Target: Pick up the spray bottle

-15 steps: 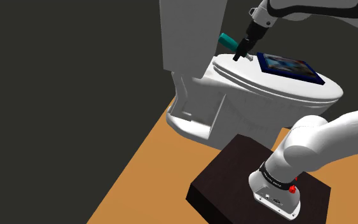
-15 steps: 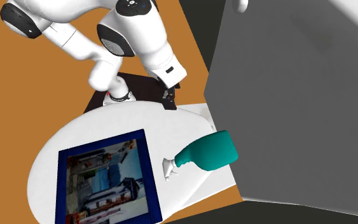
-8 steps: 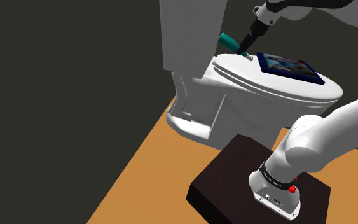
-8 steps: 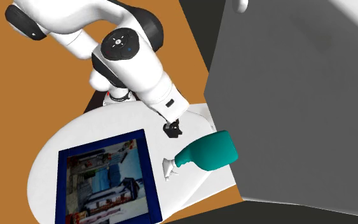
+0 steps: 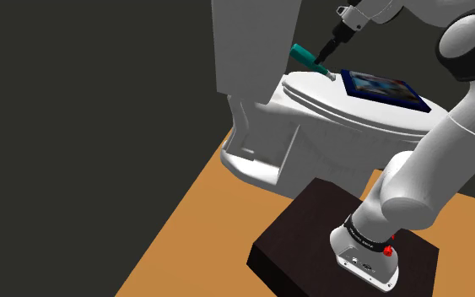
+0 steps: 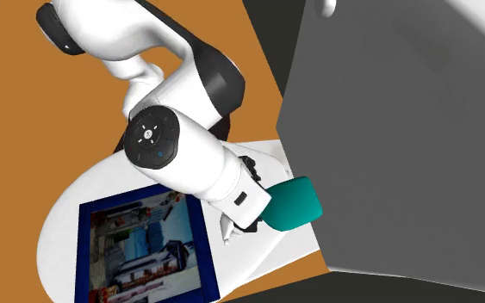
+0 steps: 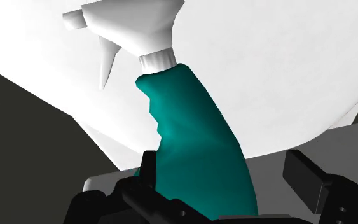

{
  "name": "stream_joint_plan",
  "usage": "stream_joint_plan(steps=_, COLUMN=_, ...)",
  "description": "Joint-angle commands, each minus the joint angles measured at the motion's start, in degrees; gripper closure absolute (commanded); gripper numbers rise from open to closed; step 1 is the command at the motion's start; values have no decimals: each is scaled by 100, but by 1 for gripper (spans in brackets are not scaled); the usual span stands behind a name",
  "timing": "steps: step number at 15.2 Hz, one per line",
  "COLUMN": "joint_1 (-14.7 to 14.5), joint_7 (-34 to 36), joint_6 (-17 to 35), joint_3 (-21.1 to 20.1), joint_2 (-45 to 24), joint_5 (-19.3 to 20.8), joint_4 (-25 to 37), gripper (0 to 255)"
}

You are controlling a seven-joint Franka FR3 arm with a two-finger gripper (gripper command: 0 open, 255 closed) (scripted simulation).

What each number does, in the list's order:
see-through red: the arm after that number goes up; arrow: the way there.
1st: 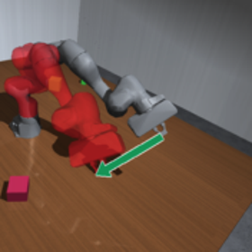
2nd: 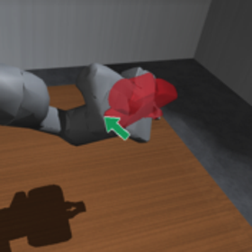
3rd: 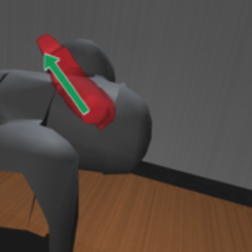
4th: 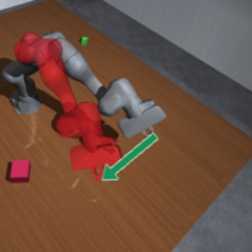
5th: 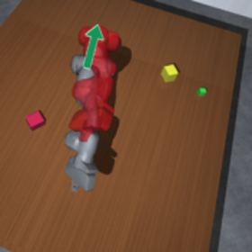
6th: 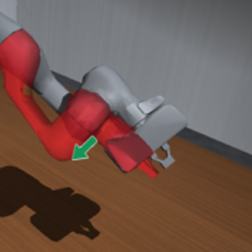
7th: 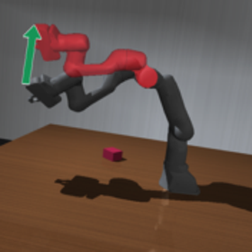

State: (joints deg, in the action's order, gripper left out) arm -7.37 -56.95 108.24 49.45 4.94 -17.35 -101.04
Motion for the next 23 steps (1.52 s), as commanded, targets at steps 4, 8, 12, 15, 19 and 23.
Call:
stream_joint_plan(steps=4, joint_1=23, joint_7=-331, joint_6=210, joint_3=105, joint_2=-226, joint_5=-286, joint_4=-112, gripper=0)
stream_joint_plan(steps=8, joint_1=19, joint_7=-423, joint_6=464, joint_3=101, joint_2=-226, joint_5=-322, joint_4=-380, gripper=0)
stream_joint_plan(steps=12, joint_1=22, joint_7=-435, joint_6=466, joint_3=106, joint_2=-234, joint_5=-330, joint_4=-380, gripper=255)
stream_joint_plan(steps=15, joint_1=22, joint_7=-435, joint_6=464, joint_3=107, joint_2=-236, joint_5=-331, joint_4=-377, gripper=255)
stream_joint_plan(steps=19, joint_1=18, joint_7=-423, joint_6=464, joint_3=102, joint_2=-226, joint_5=-322, joint_4=-380, gripper=255)
stream_joint_plan(steps=23, joint_1=20, joint_7=-321, joint_6=179, joint_3=110, joint_2=-228, joint_5=-283, joint_4=-78, gripper=255)
